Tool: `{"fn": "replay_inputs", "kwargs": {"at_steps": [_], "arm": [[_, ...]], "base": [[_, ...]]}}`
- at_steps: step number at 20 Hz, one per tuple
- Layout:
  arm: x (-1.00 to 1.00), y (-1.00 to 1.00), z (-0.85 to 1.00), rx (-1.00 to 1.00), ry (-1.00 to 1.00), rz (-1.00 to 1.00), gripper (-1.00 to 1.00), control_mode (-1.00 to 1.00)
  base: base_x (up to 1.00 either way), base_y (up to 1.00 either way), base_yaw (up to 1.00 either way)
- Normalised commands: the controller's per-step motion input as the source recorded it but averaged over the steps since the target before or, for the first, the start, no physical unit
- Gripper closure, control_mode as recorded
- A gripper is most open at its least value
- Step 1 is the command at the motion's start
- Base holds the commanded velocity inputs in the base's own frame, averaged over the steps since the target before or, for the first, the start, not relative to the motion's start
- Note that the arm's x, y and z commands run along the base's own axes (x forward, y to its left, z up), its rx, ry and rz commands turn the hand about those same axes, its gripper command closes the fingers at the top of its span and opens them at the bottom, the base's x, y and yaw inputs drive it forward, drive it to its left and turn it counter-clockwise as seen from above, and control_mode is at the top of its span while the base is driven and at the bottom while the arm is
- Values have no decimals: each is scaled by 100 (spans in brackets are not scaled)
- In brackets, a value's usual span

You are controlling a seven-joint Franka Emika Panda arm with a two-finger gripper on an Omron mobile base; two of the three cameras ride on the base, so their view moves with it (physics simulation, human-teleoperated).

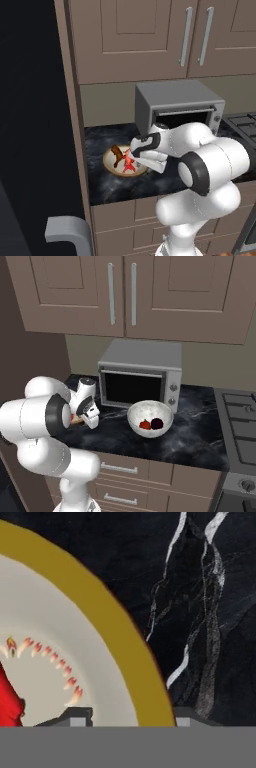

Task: Place the bowl with the eggplant and bell pepper on the second highest shelf of the fridge. Place the bowl with the fish and chicken drumstick on the top shelf of the fridge.

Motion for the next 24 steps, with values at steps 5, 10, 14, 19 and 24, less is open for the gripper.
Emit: {"fn": "replay_inputs", "kwargs": {"at_steps": [5,10,14,19,24], "arm": [[-7,0,13,0,-3,0,100,-100],[-60,0,48,0,-13,-6,100,-100],[-100,-8,68,7,-14,-21,100,-100],[-100,-18,91,13,-17,-25,100,-100],[-100,-38,100,18,-24,-19,100,-100]], "base": [[0,0,0],[0,0,0],[0,0,0],[0,0,0],[0,0,0]]}}
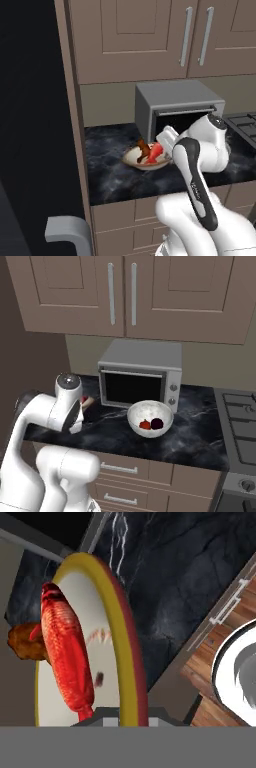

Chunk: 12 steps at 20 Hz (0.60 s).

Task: Place the bowl with the eggplant and bell pepper on the second highest shelf of the fridge. Place the bowl with the fish and chicken drumstick on the top shelf of the fridge.

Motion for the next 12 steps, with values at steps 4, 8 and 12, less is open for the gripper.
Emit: {"fn": "replay_inputs", "kwargs": {"at_steps": [4,8,12], "arm": [[-99,-40,100,16,-22,-16,100,-100],[-82,-26,100,11,-12,-13,100,-100],[-93,-16,70,8,-12,-2,100,-100]], "base": [[0,0,0],[0,0,0],[0,0,0]]}}
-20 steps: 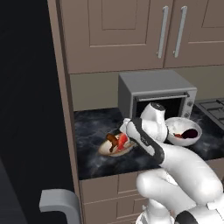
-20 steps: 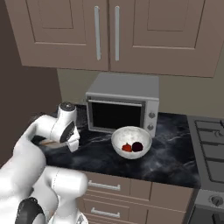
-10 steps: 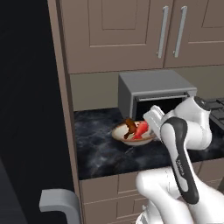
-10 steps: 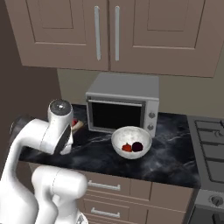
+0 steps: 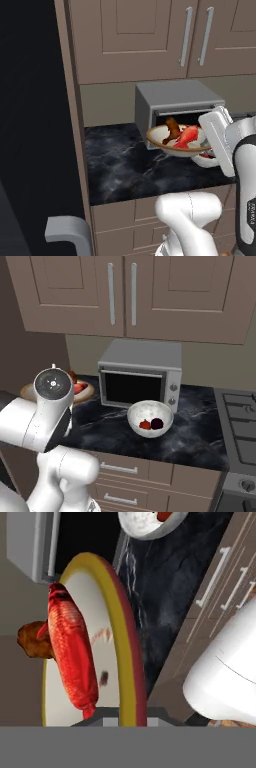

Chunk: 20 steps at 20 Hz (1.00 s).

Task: Place the bowl with the eggplant and bell pepper on the second highest shelf of the fridge. Place the bowl with the fish and chicken drumstick on the top shelf of the fridge.

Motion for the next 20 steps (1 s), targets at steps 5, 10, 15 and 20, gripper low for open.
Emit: {"fn": "replay_inputs", "kwargs": {"at_steps": [5,10,15,20], "arm": [[-43,0,13,0,-19,0,100,-100],[0,0,0,0,0,0,100,100],[0,0,0,0,0,0,100,100],[0,0,0,0,0,0,100,100]], "base": [[0,0,0],[-70,-17,5],[-100,-29,9],[-100,-28,8]]}}
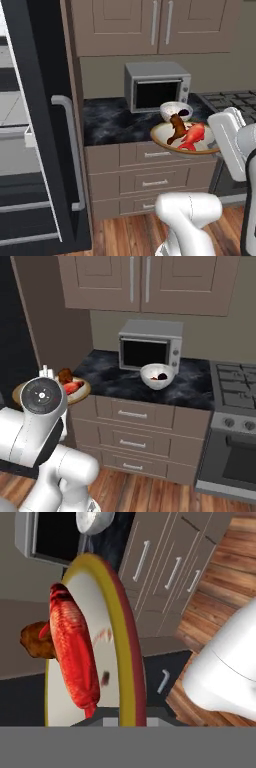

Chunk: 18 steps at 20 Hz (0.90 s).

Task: Place the bowl with the eggplant and bell pepper on the second highest shelf of the fridge. Place the bowl with the fish and chicken drumstick on the top shelf of the fridge.

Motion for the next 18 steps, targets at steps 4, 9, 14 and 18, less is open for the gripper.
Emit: {"fn": "replay_inputs", "kwargs": {"at_steps": [4,9,14,18], "arm": [[0,0,0,0,0,0,100,100],[0,0,0,0,0,0,100,100],[0,0,0,0,0,0,100,100],[0,0,0,0,0,0,100,100]], "base": [[-100,13,16],[-100,91,24],[-51,100,14],[3,100,2]]}}
